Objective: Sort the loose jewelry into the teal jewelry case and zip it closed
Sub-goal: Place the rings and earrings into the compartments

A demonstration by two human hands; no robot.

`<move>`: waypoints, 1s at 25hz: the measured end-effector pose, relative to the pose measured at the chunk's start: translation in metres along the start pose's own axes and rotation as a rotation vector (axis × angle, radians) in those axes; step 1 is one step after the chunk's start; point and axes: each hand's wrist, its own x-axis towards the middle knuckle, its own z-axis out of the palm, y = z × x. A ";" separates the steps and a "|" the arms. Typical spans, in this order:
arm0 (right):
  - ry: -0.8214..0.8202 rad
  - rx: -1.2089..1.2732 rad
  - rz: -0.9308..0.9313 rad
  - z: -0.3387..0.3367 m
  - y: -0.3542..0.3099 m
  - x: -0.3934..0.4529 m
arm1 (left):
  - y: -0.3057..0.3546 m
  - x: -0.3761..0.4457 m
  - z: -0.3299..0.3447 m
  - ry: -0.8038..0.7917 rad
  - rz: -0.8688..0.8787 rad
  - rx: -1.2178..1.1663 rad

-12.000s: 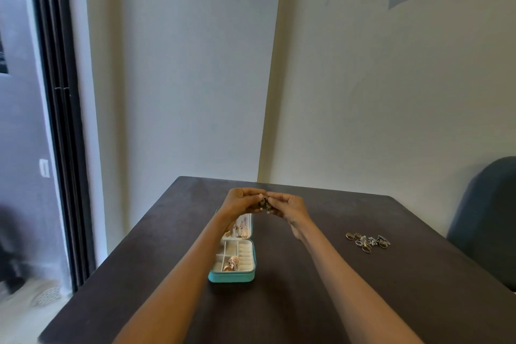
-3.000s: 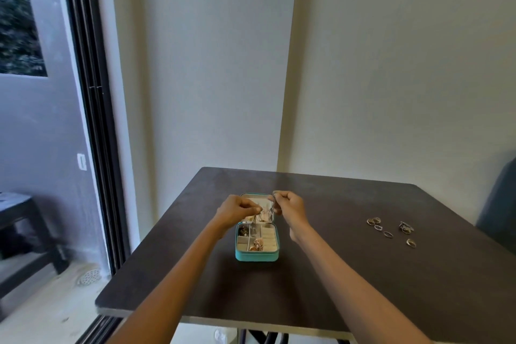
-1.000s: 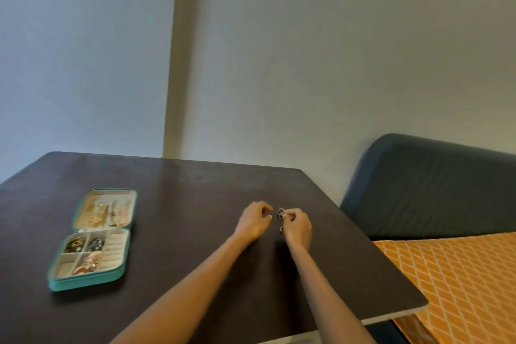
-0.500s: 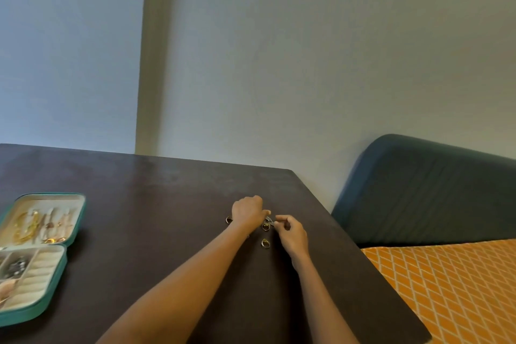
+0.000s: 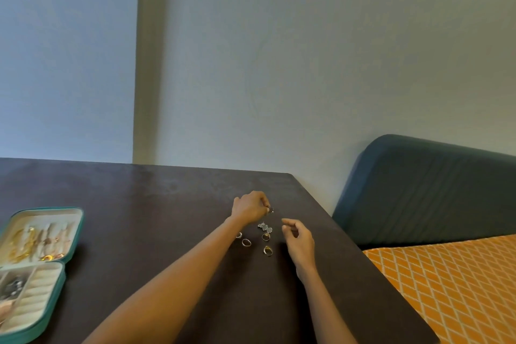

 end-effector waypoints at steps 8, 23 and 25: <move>-0.033 -0.175 0.013 0.011 -0.019 0.009 | -0.023 -0.019 -0.041 0.049 0.090 -0.170; -0.082 -0.173 -0.064 0.044 -0.059 0.026 | -0.052 -0.026 -0.055 0.088 0.013 -0.320; -0.100 0.173 -0.026 0.045 -0.074 0.024 | -0.049 -0.029 -0.058 0.056 0.041 -0.344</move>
